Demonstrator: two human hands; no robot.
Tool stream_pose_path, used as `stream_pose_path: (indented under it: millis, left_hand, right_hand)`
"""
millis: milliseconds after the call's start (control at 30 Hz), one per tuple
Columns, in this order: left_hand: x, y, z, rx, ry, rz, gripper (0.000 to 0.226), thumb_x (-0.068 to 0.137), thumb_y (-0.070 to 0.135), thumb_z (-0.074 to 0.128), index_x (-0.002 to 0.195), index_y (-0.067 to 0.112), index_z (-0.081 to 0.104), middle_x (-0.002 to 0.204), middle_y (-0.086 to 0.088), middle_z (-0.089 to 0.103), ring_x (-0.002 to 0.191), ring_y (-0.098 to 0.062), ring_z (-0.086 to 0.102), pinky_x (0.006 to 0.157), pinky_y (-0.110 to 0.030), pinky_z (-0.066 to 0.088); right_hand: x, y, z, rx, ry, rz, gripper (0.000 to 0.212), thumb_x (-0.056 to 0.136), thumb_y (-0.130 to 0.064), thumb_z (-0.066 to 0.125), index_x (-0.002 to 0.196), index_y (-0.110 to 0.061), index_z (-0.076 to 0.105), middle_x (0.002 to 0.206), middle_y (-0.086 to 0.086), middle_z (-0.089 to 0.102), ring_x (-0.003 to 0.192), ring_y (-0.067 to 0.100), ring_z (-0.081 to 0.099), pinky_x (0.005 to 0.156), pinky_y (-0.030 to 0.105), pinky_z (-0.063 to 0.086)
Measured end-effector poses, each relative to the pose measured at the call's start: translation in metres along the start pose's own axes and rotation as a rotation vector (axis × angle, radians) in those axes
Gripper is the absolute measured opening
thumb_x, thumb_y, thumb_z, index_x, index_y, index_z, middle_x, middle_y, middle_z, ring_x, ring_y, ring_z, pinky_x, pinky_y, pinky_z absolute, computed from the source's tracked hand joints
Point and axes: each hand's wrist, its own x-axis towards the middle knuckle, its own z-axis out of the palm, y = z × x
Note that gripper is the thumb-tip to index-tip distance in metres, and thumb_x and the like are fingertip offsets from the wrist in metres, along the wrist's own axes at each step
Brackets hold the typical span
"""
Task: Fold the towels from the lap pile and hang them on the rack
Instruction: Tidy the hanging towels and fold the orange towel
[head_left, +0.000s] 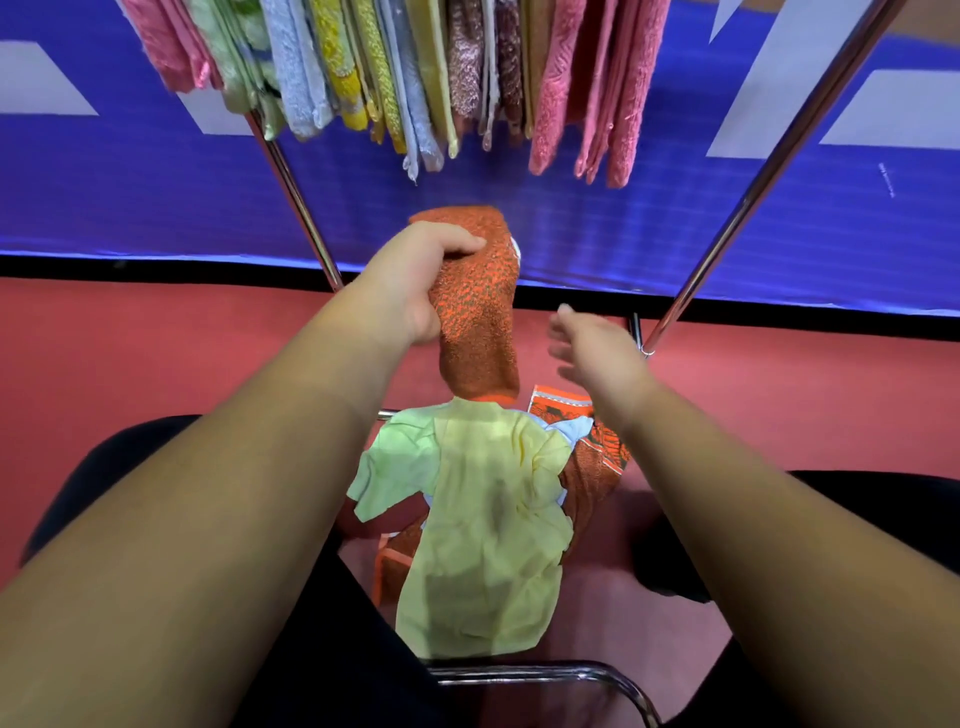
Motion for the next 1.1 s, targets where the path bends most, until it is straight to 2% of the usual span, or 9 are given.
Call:
stream_pose_path:
  millis: [100,167,233,400,667,767,900,1000,1100]
  left_hand:
    - [-0.003,-0.001,0.005,0.185,-0.091,0.025,0.010,0.093,-0.001,0.062,0.095,0.007,0.069,0.082,-0.015,0.073,0.072,-0.030,0.074,0.082,-0.044,0.062]
    - [-0.006,-0.002,0.009,0.279,-0.169,0.076,0.019,0.091,-0.007,0.060,0.099,0.009,0.067,0.082,-0.015,0.073,0.072,-0.030,0.074,0.078,-0.044,0.063]
    - [-0.010,-0.002,0.010,0.298,-0.224,0.073,0.023,0.089,-0.009,0.058,0.100,0.010,0.067,0.084,-0.016,0.073,0.073,-0.029,0.074,0.077,-0.042,0.063]
    - [-0.021,0.004,0.010,0.258,-0.280,-0.079,0.013,0.093,0.007,0.058,0.096,0.002,0.070,0.084,-0.013,0.074,0.070,-0.025,0.074,0.068,-0.031,0.062]
    - [-0.030,0.006,0.012,0.281,-0.301,-0.134,0.017,0.101,0.017,0.060,0.099,0.006,0.073,0.083,-0.008,0.076,0.067,-0.018,0.074,0.064,-0.026,0.061]
    - [-0.022,0.004,0.007,0.588,-0.155,-0.026,0.020,0.095,0.030,0.073,0.089,0.011,0.076,0.076,-0.004,0.075,0.064,-0.019,0.069,0.066,-0.027,0.056]
    - [-0.006,-0.010,-0.001,1.288,0.110,0.280,0.051,0.085,0.046,0.078,0.124,0.017,0.061,0.113,-0.001,0.069,0.101,-0.021,0.066,0.087,-0.036,0.051]
    - [-0.011,-0.031,0.011,1.384,-0.049,0.284,0.060,0.079,0.036,0.074,0.133,0.017,0.056,0.126,-0.004,0.061,0.116,-0.024,0.064,0.101,-0.040,0.053]
    - [-0.013,-0.060,0.026,1.356,-0.162,0.242,0.046,0.078,0.029,0.074,0.118,0.010,0.061,0.116,-0.006,0.071,0.106,-0.024,0.070,0.093,-0.043,0.059]
  right_hand:
    - [-0.007,-0.025,0.001,0.127,-0.108,-0.026,0.045,0.109,-0.052,0.046,0.125,-0.020,0.073,0.116,-0.002,0.080,0.113,0.017,0.073,0.099,0.035,0.053]
    - [-0.010,-0.030,0.001,0.156,-0.137,-0.050,0.033,0.108,-0.031,0.053,0.133,-0.020,0.069,0.102,-0.005,0.080,0.101,0.017,0.075,0.095,0.036,0.052]
    - [-0.010,-0.027,-0.003,0.078,-0.086,-0.152,0.050,0.098,-0.011,0.063,0.145,-0.026,0.055,0.104,-0.001,0.078,0.093,0.016,0.074,0.093,0.037,0.054]
    - [0.000,-0.009,-0.007,-0.332,-0.029,-0.434,0.099,0.066,-0.046,0.087,0.152,-0.055,0.039,0.139,0.003,0.061,0.128,0.012,0.063,0.113,0.042,0.049]
    - [-0.023,-0.032,-0.011,-0.144,0.070,-0.484,0.016,0.089,-0.025,0.068,0.101,-0.031,0.077,0.090,-0.008,0.080,0.088,0.017,0.076,0.079,0.039,0.061]
    - [-0.018,-0.031,-0.013,-0.319,0.148,-0.498,0.020,0.092,-0.024,0.066,0.103,-0.028,0.083,0.096,-0.010,0.081,0.096,0.008,0.074,0.084,0.029,0.057]
    - [-0.019,-0.029,-0.013,-0.527,0.219,-0.534,0.029,0.100,-0.044,0.065,0.111,-0.023,0.082,0.105,-0.002,0.081,0.099,0.012,0.071,0.077,0.022,0.044]
    - [-0.020,-0.026,-0.010,-0.628,0.240,-0.502,0.066,0.095,-0.080,0.052,0.092,-0.019,0.076,0.080,0.002,0.074,0.080,0.026,0.067,0.072,0.035,0.051]
    - [-0.018,-0.027,-0.006,-0.717,0.298,-0.466,0.072,0.096,-0.081,0.045,0.081,-0.015,0.069,0.075,0.005,0.068,0.077,0.035,0.063,0.071,0.038,0.051]
